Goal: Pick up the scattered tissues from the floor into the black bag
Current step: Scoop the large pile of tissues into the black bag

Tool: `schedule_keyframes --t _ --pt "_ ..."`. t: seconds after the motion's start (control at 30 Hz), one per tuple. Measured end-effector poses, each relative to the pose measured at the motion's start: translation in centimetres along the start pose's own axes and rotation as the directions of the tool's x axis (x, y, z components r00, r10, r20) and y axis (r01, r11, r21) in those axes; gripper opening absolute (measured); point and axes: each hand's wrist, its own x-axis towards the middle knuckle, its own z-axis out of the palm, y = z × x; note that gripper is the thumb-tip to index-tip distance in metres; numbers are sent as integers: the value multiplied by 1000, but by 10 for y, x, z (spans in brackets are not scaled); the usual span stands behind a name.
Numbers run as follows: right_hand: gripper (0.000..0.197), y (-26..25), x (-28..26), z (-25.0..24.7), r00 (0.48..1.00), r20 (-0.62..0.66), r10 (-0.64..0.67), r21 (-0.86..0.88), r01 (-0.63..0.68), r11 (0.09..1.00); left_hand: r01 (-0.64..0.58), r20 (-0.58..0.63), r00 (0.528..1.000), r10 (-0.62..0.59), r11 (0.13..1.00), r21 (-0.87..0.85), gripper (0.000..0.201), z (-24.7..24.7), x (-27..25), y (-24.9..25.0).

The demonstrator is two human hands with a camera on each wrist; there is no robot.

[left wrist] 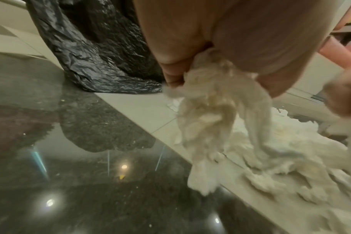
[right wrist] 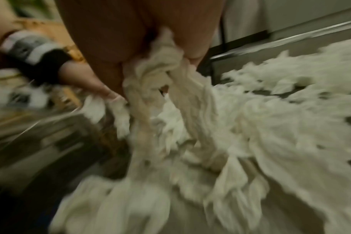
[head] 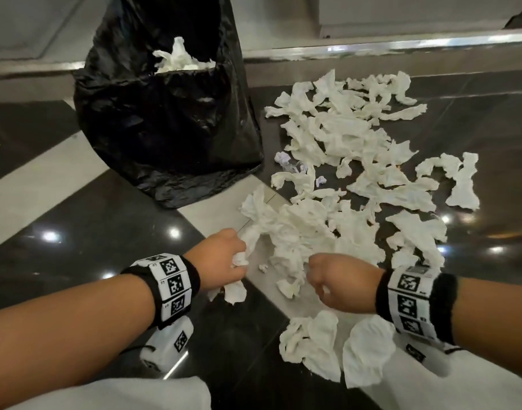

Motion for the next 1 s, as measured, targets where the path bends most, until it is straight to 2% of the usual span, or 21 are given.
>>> schedule_keyframes --t 0.07,0.13,0.2,0.3,0.33,0.43,0.57,0.67,0.73,0.8,0.87,0.93,1.0 --pt "26 -4 -5 30 960 206 -190 -128 219 967 2 19 1000 -3 998 59 18 2 -1 -1" --pt "48 -5 -10 57 877 397 -270 -214 375 902 -5 30 1000 2 996 91 24 3 0 0" --pt "56 -1 -15 70 825 509 -243 -251 413 875 -5 36 999 1 992 128 24 2 1 4" --pt "54 7 -20 73 767 600 -225 -276 463 842 -11 32 999 6 987 157 20 1 1 9" --pt "50 9 -19 71 769 597 -228 -282 468 838 -14 27 1000 10 987 158 19 1 2 10" --pt "34 11 -14 63 847 498 -182 -308 370 877 -18 6 1000 18 995 101 25 2 1 11" --pt "20 9 2 37 973 188 -133 -232 176 957 -120 -5 993 121 988 99 47 6 6 13" --pt "8 9 7 11 988 33 -149 -173 152 973 -242 101 969 226 952 189 49 9 14 18" --pt "12 12 3 0 982 -58 -182 -142 172 975 -321 170 943 286 914 246 45 13 19 27" --pt "18 17 -4 -6 981 -85 -177 -63 172 983 -352 232 926 297 900 256 46 21 25 38" --pt "34 23 -13 -11 987 -87 -138 -38 135 990 -351 321 907 272 910 221 55 35 29 43" --pt "53 29 -27 -7 998 35 -60 -116 64 991 -350 403 887 227 899 264 68 48 30 42" --pt "58 33 -38 8 989 144 -14 -196 43 980 -353 453 874 177 873 338 84 57 31 34"
